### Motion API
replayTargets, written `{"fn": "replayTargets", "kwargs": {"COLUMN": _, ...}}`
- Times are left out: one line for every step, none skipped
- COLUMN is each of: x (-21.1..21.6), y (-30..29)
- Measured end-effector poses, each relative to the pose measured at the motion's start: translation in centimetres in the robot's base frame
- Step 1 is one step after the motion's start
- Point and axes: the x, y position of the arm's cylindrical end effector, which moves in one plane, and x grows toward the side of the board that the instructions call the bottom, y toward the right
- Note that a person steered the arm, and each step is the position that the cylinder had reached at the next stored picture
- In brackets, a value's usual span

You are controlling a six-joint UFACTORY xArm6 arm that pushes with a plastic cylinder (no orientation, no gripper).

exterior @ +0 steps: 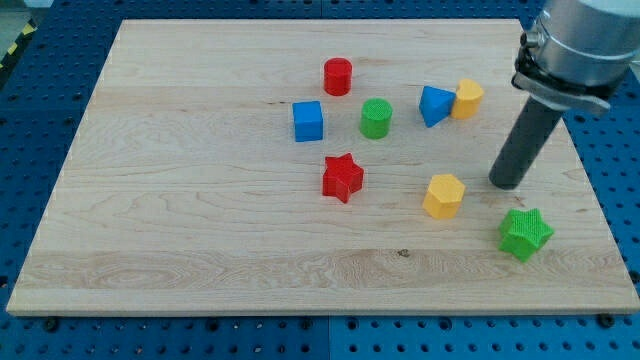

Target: Move yellow hexagon to the bottom

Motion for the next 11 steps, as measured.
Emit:
{"fn": "replayTargets", "kwargs": {"x": -0.8, "y": -1.9}}
{"fn": "replayTargets", "kwargs": {"x": -0.8, "y": -4.0}}
{"fn": "replayTargets", "kwargs": {"x": -0.7, "y": -5.8}}
{"fn": "replayTargets", "kwargs": {"x": 0.3, "y": -6.1}}
{"fn": "replayTargets", "kwargs": {"x": 2.1, "y": -6.1}}
{"fn": "replayTargets", "kwargs": {"x": 3.9, "y": -6.1}}
{"fn": "replayTargets", "kwargs": {"x": 4.4, "y": -6.1}}
{"fn": "replayTargets", "kwargs": {"x": 4.4, "y": -7.0}}
{"fn": "replayTargets", "kwargs": {"x": 4.4, "y": -8.5}}
{"fn": "replayTargets", "kwargs": {"x": 4.4, "y": -9.0}}
{"fn": "replayTargets", "kwargs": {"x": 4.4, "y": -9.0}}
